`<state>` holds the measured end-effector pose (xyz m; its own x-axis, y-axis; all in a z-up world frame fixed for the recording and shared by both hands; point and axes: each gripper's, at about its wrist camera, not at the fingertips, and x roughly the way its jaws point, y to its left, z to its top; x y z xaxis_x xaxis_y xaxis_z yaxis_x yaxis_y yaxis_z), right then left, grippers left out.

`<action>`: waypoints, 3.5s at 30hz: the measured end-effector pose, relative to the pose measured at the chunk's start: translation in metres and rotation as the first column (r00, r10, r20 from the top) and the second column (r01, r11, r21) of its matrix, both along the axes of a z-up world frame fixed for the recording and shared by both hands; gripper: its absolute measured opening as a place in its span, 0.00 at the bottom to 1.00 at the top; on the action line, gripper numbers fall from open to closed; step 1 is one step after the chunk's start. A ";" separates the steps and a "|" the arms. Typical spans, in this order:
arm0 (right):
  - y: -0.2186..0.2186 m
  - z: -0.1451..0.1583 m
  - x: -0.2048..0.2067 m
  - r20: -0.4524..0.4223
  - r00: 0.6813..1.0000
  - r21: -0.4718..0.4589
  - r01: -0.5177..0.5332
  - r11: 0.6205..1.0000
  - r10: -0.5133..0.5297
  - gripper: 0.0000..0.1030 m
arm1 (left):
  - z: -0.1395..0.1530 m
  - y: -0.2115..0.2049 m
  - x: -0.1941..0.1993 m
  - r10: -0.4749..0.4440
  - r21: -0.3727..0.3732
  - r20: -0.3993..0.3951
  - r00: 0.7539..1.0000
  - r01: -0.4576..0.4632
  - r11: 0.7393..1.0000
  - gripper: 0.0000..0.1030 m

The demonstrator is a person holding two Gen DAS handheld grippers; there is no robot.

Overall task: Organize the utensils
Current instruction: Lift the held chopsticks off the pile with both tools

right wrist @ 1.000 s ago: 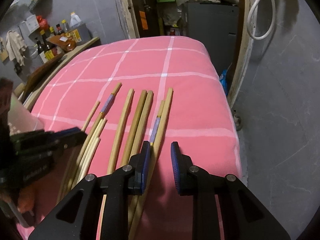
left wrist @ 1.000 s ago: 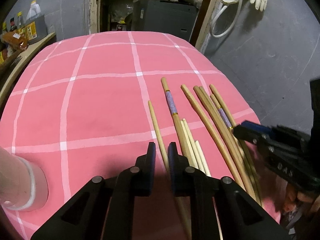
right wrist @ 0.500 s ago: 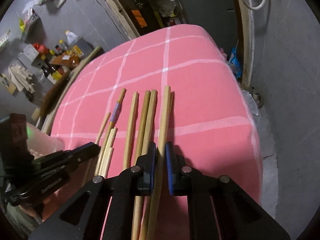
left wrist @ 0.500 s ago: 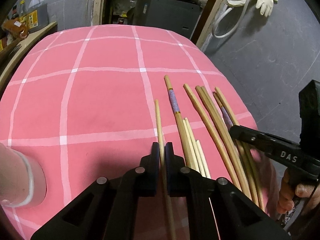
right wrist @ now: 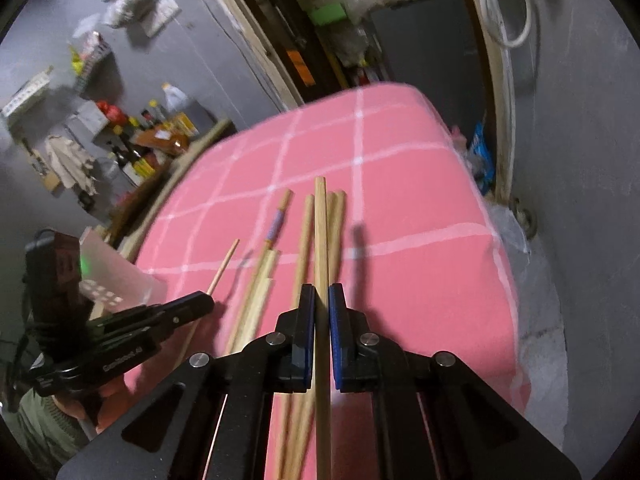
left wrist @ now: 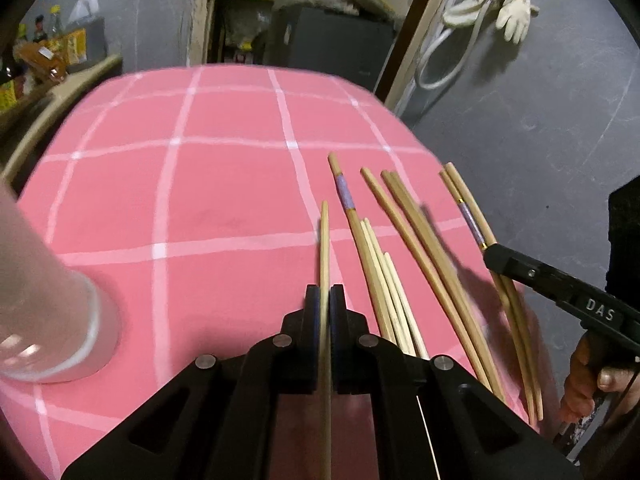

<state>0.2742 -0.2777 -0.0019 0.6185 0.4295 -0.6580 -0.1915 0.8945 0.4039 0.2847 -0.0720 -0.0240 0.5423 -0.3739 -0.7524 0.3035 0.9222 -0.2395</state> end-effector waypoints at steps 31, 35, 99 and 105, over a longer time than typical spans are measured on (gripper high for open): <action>0.086 -0.030 -0.009 -0.087 0.994 0.024 -0.071 0.997 0.073 0.05 | 0.028 0.050 -0.068 0.138 -0.061 0.082 0.987 -0.133 0.989 0.03; 0.080 -0.029 -0.013 -0.084 0.994 0.039 -0.064 0.997 0.067 0.05 | 0.017 0.049 -0.065 0.135 -0.043 0.041 0.990 -0.133 0.990 0.03; 0.102 -0.022 -0.033 -0.132 0.966 -0.196 -0.247 0.949 0.224 0.07 | -0.002 0.043 -0.053 0.108 0.014 -0.052 0.993 -0.107 0.994 0.03; 0.083 -0.012 -0.041 -0.057 0.983 -0.074 -0.177 0.981 0.173 0.05 | 0.009 0.048 -0.063 0.083 -0.047 0.004 0.997 -0.083 0.995 0.03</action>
